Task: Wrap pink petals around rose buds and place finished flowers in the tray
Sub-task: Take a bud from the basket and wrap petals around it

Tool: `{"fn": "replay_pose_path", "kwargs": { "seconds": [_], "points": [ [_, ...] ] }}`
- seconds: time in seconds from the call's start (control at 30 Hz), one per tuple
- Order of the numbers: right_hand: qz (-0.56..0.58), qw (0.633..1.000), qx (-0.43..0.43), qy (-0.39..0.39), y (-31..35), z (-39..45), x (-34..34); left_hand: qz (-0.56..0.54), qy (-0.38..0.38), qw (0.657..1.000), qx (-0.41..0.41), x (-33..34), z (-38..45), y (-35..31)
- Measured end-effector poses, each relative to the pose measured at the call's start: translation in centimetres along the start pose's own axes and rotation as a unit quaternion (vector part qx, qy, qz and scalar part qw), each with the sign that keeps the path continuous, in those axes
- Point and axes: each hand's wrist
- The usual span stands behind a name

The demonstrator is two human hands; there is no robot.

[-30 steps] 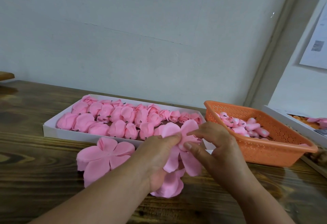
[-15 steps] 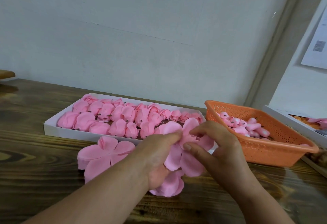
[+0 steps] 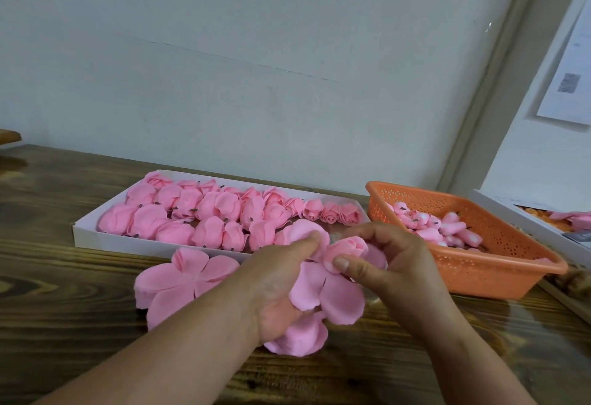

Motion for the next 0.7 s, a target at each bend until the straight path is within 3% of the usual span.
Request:
{"fn": "replay_pose_path", "kwargs": {
  "seconds": [0.17, 0.27, 0.4, 0.53, 0.7],
  "points": [
    [-0.115, 0.989, -0.090, 0.034, -0.20, 0.07, 0.24, -0.015, -0.037, 0.999, -0.010, -0.14, 0.08, -0.17],
    [-0.146, 0.981, -0.125, 0.037, -0.24, -0.04, 0.60, 0.001, -0.013, 1.000, -0.010, -0.20, -0.06, -0.21],
    [-0.126, 0.988, -0.084, -0.033, 0.00, -0.06, 0.37, 0.044, -0.014, 0.999, 0.002, -0.08, -0.25, -0.03],
    [-0.177, 0.978, -0.094, -0.051, -0.09, -0.15, 0.65, 0.051, -0.025, 0.998, 0.036, -0.04, -0.49, -0.02],
    [-0.230, 0.966, -0.103, -0.063, -0.40, -0.14, 0.94, 0.207, -0.078, 0.966, 0.133, -0.13, 0.07, 0.62]
  ]
}}
Point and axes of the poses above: each hand's wrist, its own z-axis towards the middle knuckle, its own x-axis out of the palm, y = z × x, and after that the axes turned 4 degrees about -x, right-handed
